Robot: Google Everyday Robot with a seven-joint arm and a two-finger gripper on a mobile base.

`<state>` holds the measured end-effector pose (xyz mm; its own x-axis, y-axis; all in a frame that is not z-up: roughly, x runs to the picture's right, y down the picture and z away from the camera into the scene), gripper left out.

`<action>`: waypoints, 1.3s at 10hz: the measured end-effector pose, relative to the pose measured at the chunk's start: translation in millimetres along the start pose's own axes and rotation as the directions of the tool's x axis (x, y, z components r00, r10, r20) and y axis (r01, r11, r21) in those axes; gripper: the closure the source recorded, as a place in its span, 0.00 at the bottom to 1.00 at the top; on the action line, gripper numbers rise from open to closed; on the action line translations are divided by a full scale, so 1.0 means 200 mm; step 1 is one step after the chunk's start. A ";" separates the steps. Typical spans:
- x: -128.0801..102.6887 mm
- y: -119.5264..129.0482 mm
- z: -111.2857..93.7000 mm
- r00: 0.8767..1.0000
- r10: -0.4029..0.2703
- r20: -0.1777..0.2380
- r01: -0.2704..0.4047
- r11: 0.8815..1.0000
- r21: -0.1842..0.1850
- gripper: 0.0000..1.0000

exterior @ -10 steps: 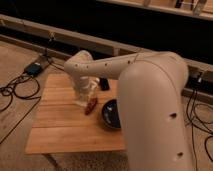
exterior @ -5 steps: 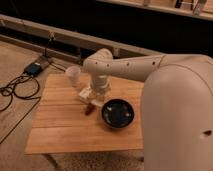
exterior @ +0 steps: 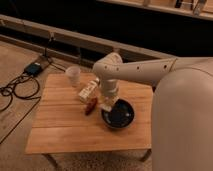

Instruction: Place the white sponge in the ceramic bowl

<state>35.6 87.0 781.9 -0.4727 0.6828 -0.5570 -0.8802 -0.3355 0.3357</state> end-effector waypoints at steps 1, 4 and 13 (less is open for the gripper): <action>0.00 -0.04 0.02 1.000 0.018 -0.004 -0.018 1.000 0.010 0.73; -0.01 -0.13 0.09 0.997 0.068 -0.022 -0.067 0.997 0.046 0.43; -0.05 -0.13 0.13 0.996 0.092 -0.013 -0.091 0.994 0.061 0.20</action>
<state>63.5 105.0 798.6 -0.5525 0.6408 -0.5331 -0.8291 -0.3565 0.4307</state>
